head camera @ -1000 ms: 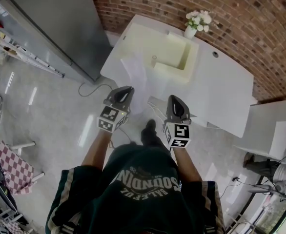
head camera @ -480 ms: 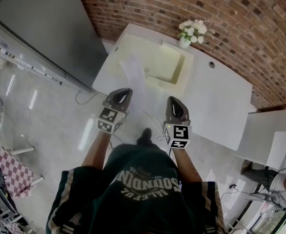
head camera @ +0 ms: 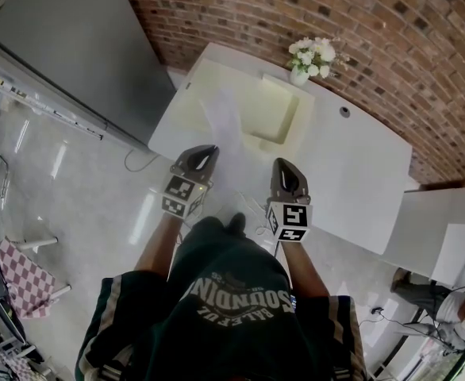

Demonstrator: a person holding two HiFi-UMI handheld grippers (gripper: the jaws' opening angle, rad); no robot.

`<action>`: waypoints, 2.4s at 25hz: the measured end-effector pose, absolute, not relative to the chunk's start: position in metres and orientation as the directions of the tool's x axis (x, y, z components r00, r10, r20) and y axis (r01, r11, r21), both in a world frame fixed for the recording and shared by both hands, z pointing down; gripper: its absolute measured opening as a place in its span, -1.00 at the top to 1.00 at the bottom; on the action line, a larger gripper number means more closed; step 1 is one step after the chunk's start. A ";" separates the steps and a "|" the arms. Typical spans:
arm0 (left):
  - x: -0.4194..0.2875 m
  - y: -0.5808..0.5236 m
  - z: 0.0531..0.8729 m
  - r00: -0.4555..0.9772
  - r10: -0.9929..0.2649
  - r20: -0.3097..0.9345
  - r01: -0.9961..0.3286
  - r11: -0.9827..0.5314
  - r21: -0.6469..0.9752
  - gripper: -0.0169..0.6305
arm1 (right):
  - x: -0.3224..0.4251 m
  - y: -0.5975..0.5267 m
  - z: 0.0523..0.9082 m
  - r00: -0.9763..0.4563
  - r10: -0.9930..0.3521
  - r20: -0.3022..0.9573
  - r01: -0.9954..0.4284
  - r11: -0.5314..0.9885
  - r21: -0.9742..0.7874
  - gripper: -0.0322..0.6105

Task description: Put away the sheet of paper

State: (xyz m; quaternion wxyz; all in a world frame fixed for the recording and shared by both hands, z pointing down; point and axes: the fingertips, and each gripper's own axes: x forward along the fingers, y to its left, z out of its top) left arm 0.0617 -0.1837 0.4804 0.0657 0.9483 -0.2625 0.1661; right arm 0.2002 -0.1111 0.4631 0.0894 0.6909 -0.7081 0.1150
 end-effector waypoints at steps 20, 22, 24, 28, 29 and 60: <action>0.090 -0.236 0.470 0.863 -0.399 0.311 -0.430 -0.902 0.036 0.91 | 0.201 -0.157 0.456 0.038 -0.958 0.286 -0.998 -0.050 -0.033 0.90; 0.092 -0.241 0.471 0.866 -0.387 0.316 -0.420 -0.907 0.039 0.91 | 0.199 -0.160 0.458 0.040 -0.955 0.295 -0.998 -0.053 -0.034 0.90; 0.094 -0.250 0.474 0.870 -0.376 0.319 -0.407 -0.913 0.035 0.91 | 0.200 -0.165 0.462 0.048 -0.950 0.308 -0.997 -0.062 -0.036 0.90; 0.099 -0.268 0.475 0.884 -0.341 0.319 -0.370 -0.928 0.034 0.91 | 0.202 -0.176 0.469 0.078 -0.942 0.327 -0.995 -0.094 -0.032 0.90; 0.101 -0.272 0.476 0.888 -0.331 0.319 -0.360 -0.932 0.033 0.91 | 0.202 -0.179 0.469 0.086 -0.940 0.330 -0.994 -0.101 -0.031 0.90; 0.137 -0.391 0.559 0.911 -0.028 0.412 -0.086 -0.989 0.122 0.91 | 0.193 -0.229 0.517 0.278 -0.834 0.477 -0.947 -0.322 -0.012 0.90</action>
